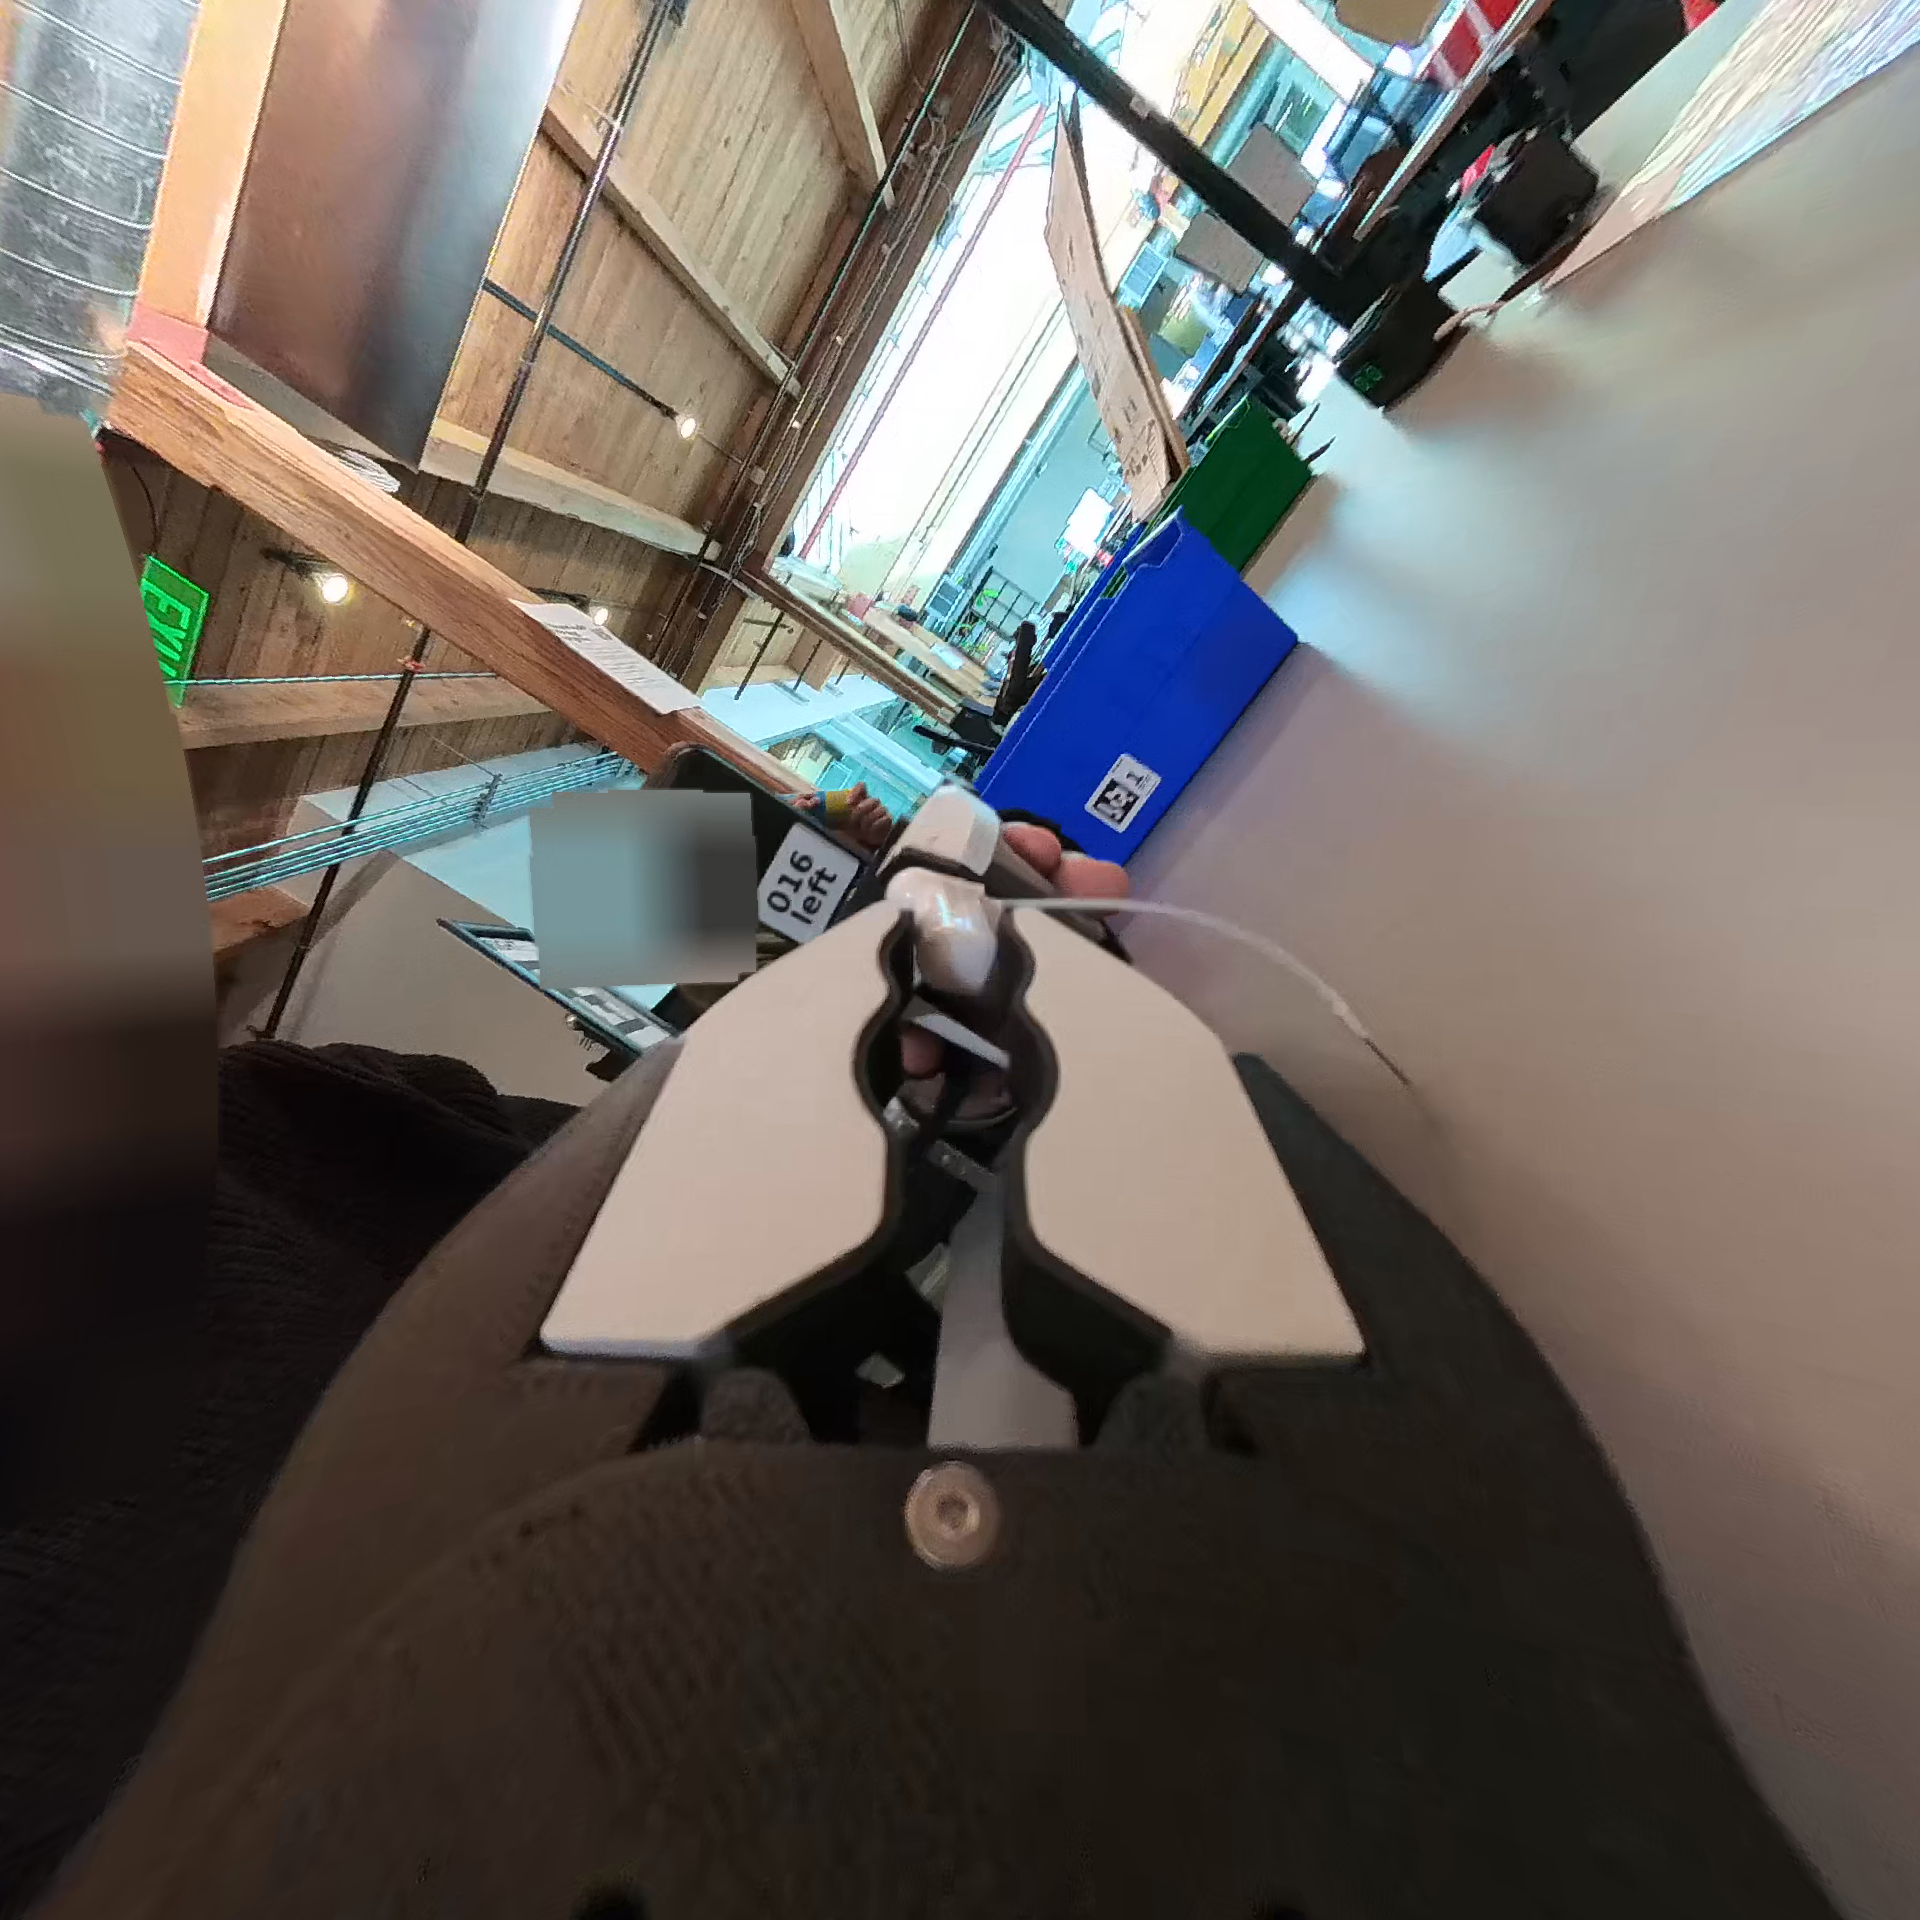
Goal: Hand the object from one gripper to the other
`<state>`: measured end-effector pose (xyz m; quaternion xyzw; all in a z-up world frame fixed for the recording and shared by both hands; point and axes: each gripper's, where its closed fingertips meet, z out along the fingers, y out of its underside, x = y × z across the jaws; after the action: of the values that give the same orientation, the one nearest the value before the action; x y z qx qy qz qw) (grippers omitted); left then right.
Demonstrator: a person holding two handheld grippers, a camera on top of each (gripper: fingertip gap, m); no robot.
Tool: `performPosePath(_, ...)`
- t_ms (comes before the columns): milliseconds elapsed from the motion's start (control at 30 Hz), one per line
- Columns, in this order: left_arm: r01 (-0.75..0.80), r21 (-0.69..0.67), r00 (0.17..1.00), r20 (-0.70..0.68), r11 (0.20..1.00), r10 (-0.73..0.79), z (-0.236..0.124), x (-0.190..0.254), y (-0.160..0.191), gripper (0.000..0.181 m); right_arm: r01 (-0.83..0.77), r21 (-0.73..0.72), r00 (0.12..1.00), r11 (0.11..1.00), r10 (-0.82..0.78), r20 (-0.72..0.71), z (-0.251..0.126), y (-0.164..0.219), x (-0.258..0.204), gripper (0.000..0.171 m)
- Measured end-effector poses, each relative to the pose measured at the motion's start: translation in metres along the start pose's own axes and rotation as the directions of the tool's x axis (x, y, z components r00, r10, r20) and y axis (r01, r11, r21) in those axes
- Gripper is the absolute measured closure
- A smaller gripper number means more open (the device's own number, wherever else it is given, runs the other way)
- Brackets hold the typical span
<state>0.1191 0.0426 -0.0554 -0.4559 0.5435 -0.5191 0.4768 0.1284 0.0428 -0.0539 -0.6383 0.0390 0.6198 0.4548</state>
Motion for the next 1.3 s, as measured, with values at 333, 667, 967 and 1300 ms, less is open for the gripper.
performPosePath(333, 0.479, 0.108, 0.877, -0.019, 0.871, -0.480, -0.012, -0.032, -0.008, 0.168, 0.434, 0.136, 0.878, 0.890, -0.384, -0.286, -0.015, -0.035, 0.008, 0.098)
performPosePath(667, 0.721, 0.050, 0.690, 0.044, 0.691, -0.723, -0.012, -0.049, 0.020, 0.168, 0.818, -0.505, 0.062, 0.275, -0.915, -0.399, -0.001, -0.013, 0.022, 0.116)
performPosePath(967, 0.570, -0.103, 0.822, 0.065, 0.815, -0.566, -0.001, -0.024, 0.026, 0.168, 0.769, -0.637, -0.153, 0.049, -0.954, -0.258, 0.006, 0.003, 0.028, 0.135)
performPosePath(1300, 0.646, -0.104, 0.755, -0.062, 0.756, -0.653, -0.006, -0.019, 0.020, 0.169, 0.786, -0.616, -0.125, 0.055, -0.962, -0.245, 0.005, 0.004, 0.030, 0.141)
